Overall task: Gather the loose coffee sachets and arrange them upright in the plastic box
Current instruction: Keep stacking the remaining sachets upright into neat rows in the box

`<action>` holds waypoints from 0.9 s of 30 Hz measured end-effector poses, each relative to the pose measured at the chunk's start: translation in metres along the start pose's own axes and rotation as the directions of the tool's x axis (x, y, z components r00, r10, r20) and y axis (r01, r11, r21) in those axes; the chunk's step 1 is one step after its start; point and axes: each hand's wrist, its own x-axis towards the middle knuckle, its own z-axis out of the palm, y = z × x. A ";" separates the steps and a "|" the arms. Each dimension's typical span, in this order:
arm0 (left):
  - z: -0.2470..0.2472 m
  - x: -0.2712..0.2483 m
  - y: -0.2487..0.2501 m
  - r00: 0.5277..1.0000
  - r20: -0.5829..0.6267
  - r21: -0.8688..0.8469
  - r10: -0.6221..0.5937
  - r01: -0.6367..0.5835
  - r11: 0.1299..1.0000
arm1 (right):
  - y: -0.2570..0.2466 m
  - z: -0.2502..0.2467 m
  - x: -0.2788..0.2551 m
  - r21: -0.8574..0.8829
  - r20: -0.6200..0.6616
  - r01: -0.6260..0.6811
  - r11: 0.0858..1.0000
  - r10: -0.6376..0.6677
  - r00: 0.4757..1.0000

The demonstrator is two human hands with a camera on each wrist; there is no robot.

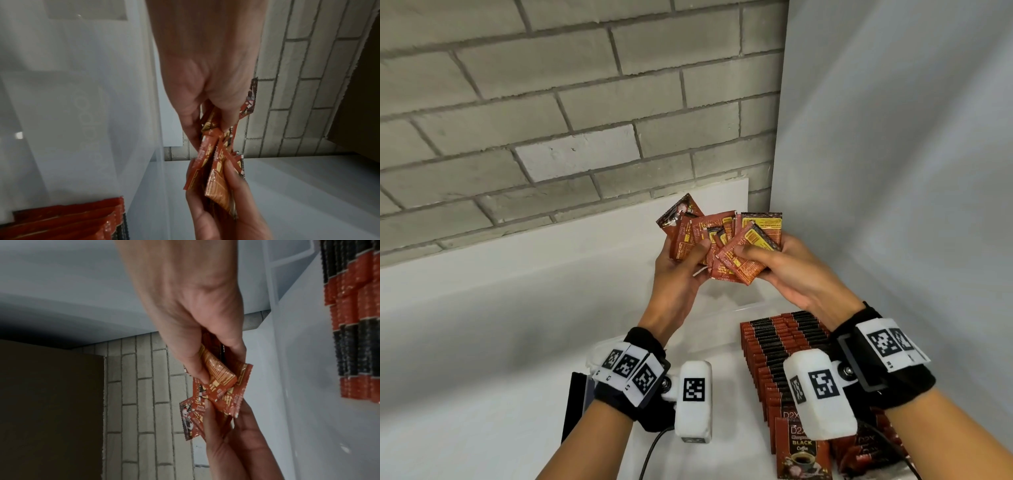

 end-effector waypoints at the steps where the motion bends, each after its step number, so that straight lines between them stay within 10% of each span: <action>1: 0.000 0.000 0.000 1.000 -0.010 0.011 0.012 -0.011 1.000 | 0.001 0.000 0.000 -0.016 -0.002 0.002 1.000 -0.002 1.000; 17: -0.003 0.001 0.000 0.999 0.035 0.190 -0.014 0.007 0.982 | -0.011 -0.018 -0.003 -0.398 0.005 0.238 0.886 -0.258 0.966; 27: -0.003 0.000 0.005 0.983 0.147 0.027 -0.114 0.111 0.993 | -0.013 -0.018 -0.003 -0.203 -0.003 0.208 0.957 -0.213 0.977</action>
